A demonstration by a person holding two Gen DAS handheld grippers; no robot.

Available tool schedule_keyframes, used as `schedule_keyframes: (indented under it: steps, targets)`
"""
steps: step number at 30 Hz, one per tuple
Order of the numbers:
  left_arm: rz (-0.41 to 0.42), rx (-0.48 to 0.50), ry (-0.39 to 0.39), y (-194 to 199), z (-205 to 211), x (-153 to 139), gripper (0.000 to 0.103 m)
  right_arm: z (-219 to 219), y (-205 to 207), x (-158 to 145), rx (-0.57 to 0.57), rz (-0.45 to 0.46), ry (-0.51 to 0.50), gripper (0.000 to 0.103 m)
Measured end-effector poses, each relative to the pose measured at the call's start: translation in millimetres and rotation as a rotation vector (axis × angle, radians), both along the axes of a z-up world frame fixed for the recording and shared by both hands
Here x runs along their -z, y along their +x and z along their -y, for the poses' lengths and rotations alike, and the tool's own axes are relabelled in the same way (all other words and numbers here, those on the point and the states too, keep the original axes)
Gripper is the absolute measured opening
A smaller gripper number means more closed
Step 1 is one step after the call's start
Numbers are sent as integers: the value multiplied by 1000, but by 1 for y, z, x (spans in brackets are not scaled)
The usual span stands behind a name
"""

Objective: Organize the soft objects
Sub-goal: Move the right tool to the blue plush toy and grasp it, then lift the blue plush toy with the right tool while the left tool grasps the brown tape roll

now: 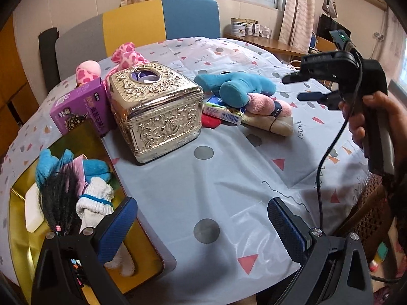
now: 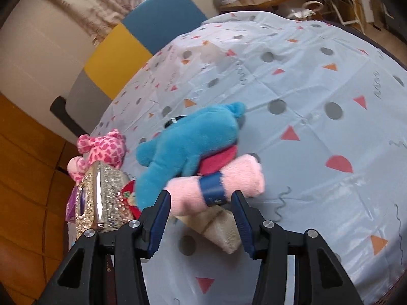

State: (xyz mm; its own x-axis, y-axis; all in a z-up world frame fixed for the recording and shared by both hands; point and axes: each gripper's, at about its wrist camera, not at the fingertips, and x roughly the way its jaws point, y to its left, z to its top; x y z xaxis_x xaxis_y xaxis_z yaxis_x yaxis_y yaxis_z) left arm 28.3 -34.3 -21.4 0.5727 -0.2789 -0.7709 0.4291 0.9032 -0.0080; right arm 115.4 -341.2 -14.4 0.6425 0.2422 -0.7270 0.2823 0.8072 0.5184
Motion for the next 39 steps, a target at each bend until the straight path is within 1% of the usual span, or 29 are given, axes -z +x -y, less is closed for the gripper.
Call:
schedule_keyframes:
  steps: [2,4,8,11,14,16,18,20,21,22,24,25,27,30,32,34,37,39]
  targets:
    - [-3,2,-12,0,-3,0,103,-5,7,-3,-13,5,6,52]
    - [-7,3,-22,0,-5,1,103,-9,18,-3,-15,-9,27,68]
    - [-22,0,-39,1,-8,5,103,-21,48,1,-24,-46,52,75]
    - [-31,-3,-58,2,-12,6,103,-30,75,12,-10,-111,57,77]
    - [-38,-6,-74,3,-14,7,103,-40,103,26,21,-197,18,82]
    - [-43,-13,-84,4,-17,8,103,-48,121,36,25,-243,-7,87]
    - [-50,-18,-95,4,-19,9,103,-54,133,45,40,-274,-47,87]
    - [-56,-24,-102,5,-22,10,103,-57,139,54,43,-292,-83,83]
    - [-58,-25,-106,4,-23,10,103,-57,138,54,51,-293,-110,72]
    - [-58,-25,-113,4,-25,10,103,-57,136,52,48,-278,-116,66]
    - [-65,-27,-127,4,-28,11,103,-58,130,45,32,-247,-131,60]
    - [-70,-29,-132,4,-28,12,103,-56,125,39,28,-225,-135,58]
    - [-74,-31,-138,6,-28,12,103,-53,115,22,10,-165,-121,58]
    - [-68,-35,-139,5,-29,10,103,-44,101,0,-21,-88,-62,58]
    - [-59,-33,-135,4,-28,8,103,-37,90,-16,-29,-41,-54,58]
    - [-49,-30,-122,3,-27,6,103,-26,79,-27,-38,4,-7,58]
    - [-41,-22,-110,1,-24,3,103,-11,62,-39,-81,67,77,58]
    - [-31,-16,-98,2,-20,0,103,-2,52,-44,-63,85,55,58]
